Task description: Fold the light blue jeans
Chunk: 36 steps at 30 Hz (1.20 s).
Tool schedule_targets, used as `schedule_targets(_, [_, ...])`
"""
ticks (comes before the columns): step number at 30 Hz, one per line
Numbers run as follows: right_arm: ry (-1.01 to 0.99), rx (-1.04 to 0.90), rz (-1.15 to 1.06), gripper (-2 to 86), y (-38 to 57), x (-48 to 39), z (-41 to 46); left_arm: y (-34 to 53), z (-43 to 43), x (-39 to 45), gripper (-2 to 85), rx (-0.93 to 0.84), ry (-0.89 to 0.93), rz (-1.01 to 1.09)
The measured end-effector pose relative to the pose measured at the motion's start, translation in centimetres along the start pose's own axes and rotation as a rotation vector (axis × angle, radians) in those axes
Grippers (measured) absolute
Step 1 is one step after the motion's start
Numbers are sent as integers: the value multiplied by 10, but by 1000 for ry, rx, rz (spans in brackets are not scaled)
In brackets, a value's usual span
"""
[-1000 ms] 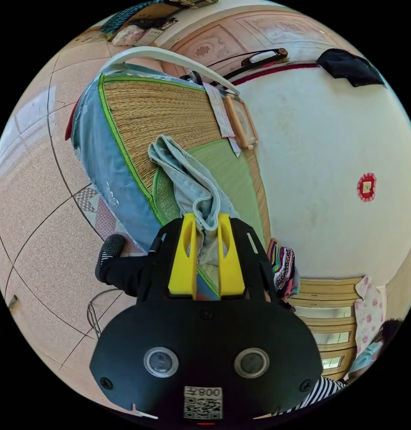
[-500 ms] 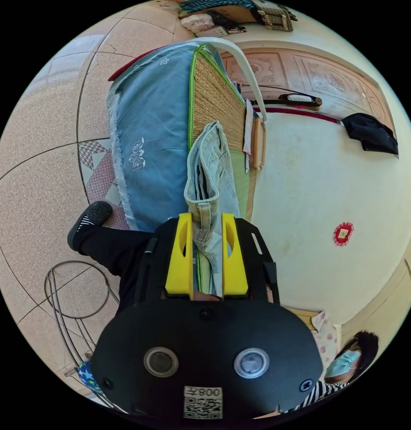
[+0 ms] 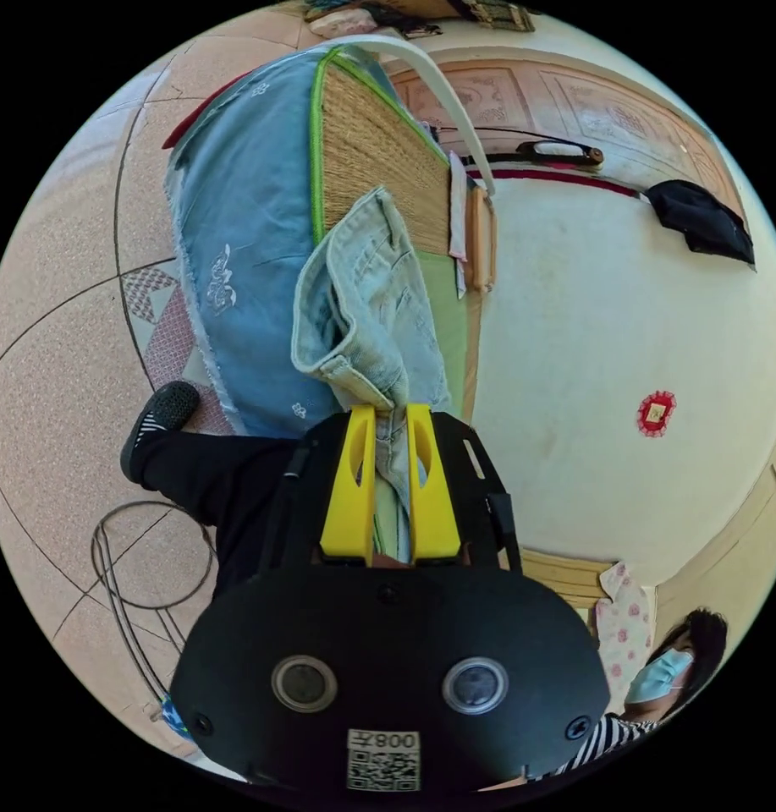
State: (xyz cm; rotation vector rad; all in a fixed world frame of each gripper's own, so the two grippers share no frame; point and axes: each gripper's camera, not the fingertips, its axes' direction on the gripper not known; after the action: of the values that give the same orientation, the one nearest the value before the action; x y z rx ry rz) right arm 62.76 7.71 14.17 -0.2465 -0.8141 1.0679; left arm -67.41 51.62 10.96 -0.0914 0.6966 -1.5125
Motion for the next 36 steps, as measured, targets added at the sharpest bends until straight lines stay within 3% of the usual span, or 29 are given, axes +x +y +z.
schedule_targets(7, [8,1,-237,6,7,-67,-15,-33,-4,68,43,36,42,274])
schedule_targets(18, [-5,-24,-87,6,41,-37,0,-34,4,34,34,55,35,106])
schedule_targets(27, [292,-140,-11,7,82,-40,33,-43,11,48,35,79,37,119])
schedule_targets(30, [416,-112,-123,15,85,-79,41,-43,18,46,35,81,41,94])
schedule_targets(36, [775,-132,-565,62,43,-205,133,-47,30,60,37,81,22,96])
